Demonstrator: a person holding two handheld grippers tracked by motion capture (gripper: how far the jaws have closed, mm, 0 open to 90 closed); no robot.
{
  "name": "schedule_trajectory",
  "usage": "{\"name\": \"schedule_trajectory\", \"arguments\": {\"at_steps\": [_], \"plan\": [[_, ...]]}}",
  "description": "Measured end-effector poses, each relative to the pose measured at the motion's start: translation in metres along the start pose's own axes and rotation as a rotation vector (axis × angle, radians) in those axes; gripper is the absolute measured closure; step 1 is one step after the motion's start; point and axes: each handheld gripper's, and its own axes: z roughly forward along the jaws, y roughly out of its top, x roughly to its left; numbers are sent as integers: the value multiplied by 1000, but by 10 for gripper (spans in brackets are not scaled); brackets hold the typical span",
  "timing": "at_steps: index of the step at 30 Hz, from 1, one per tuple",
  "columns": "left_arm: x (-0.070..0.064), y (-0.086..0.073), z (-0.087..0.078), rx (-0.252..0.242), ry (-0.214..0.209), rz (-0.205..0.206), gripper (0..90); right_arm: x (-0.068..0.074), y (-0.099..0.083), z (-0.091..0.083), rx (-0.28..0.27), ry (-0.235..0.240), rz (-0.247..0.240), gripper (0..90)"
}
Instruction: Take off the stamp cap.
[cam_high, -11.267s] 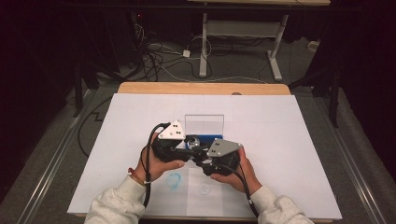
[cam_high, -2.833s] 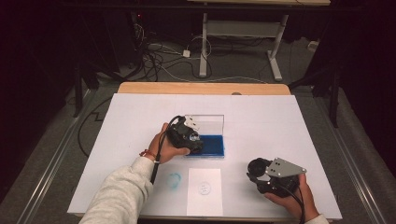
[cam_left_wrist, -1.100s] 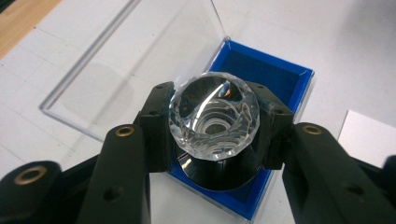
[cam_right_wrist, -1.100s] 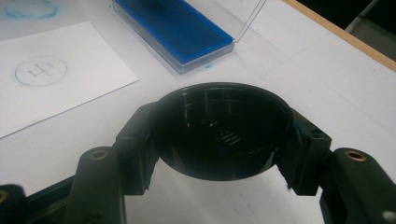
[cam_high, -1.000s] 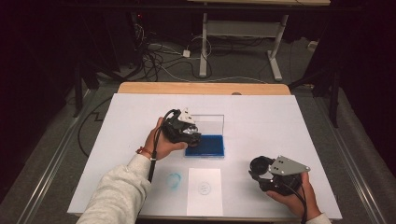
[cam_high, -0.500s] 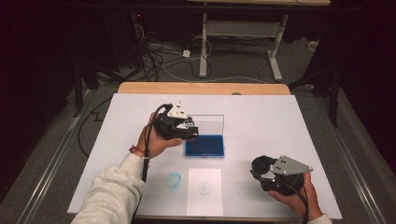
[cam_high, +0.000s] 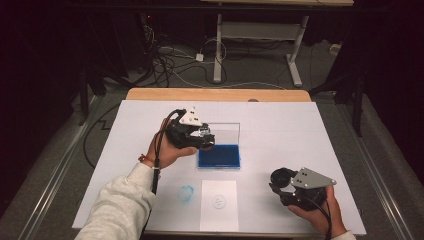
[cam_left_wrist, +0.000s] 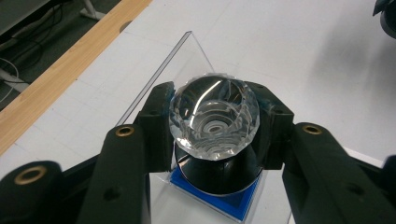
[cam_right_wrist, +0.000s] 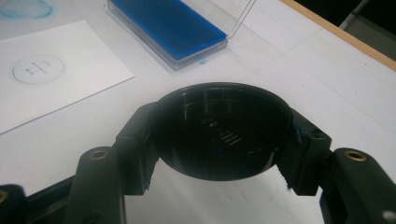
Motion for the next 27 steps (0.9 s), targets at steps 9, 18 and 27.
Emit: {"name": "schedule_trajectory", "arguments": {"at_steps": [9, 18, 27], "plan": [[-4, 6, 7, 9, -18, 18, 547, 0, -3, -4, 1, -8, 5, 388], [-5, 9, 13, 16, -31, 26, 547, 0, -3, -2, 6, -1, 5, 388], [-10, 13, 21, 33, -45, 34, 547, 1, -2, -2, 6, 0, -1, 388]]}}
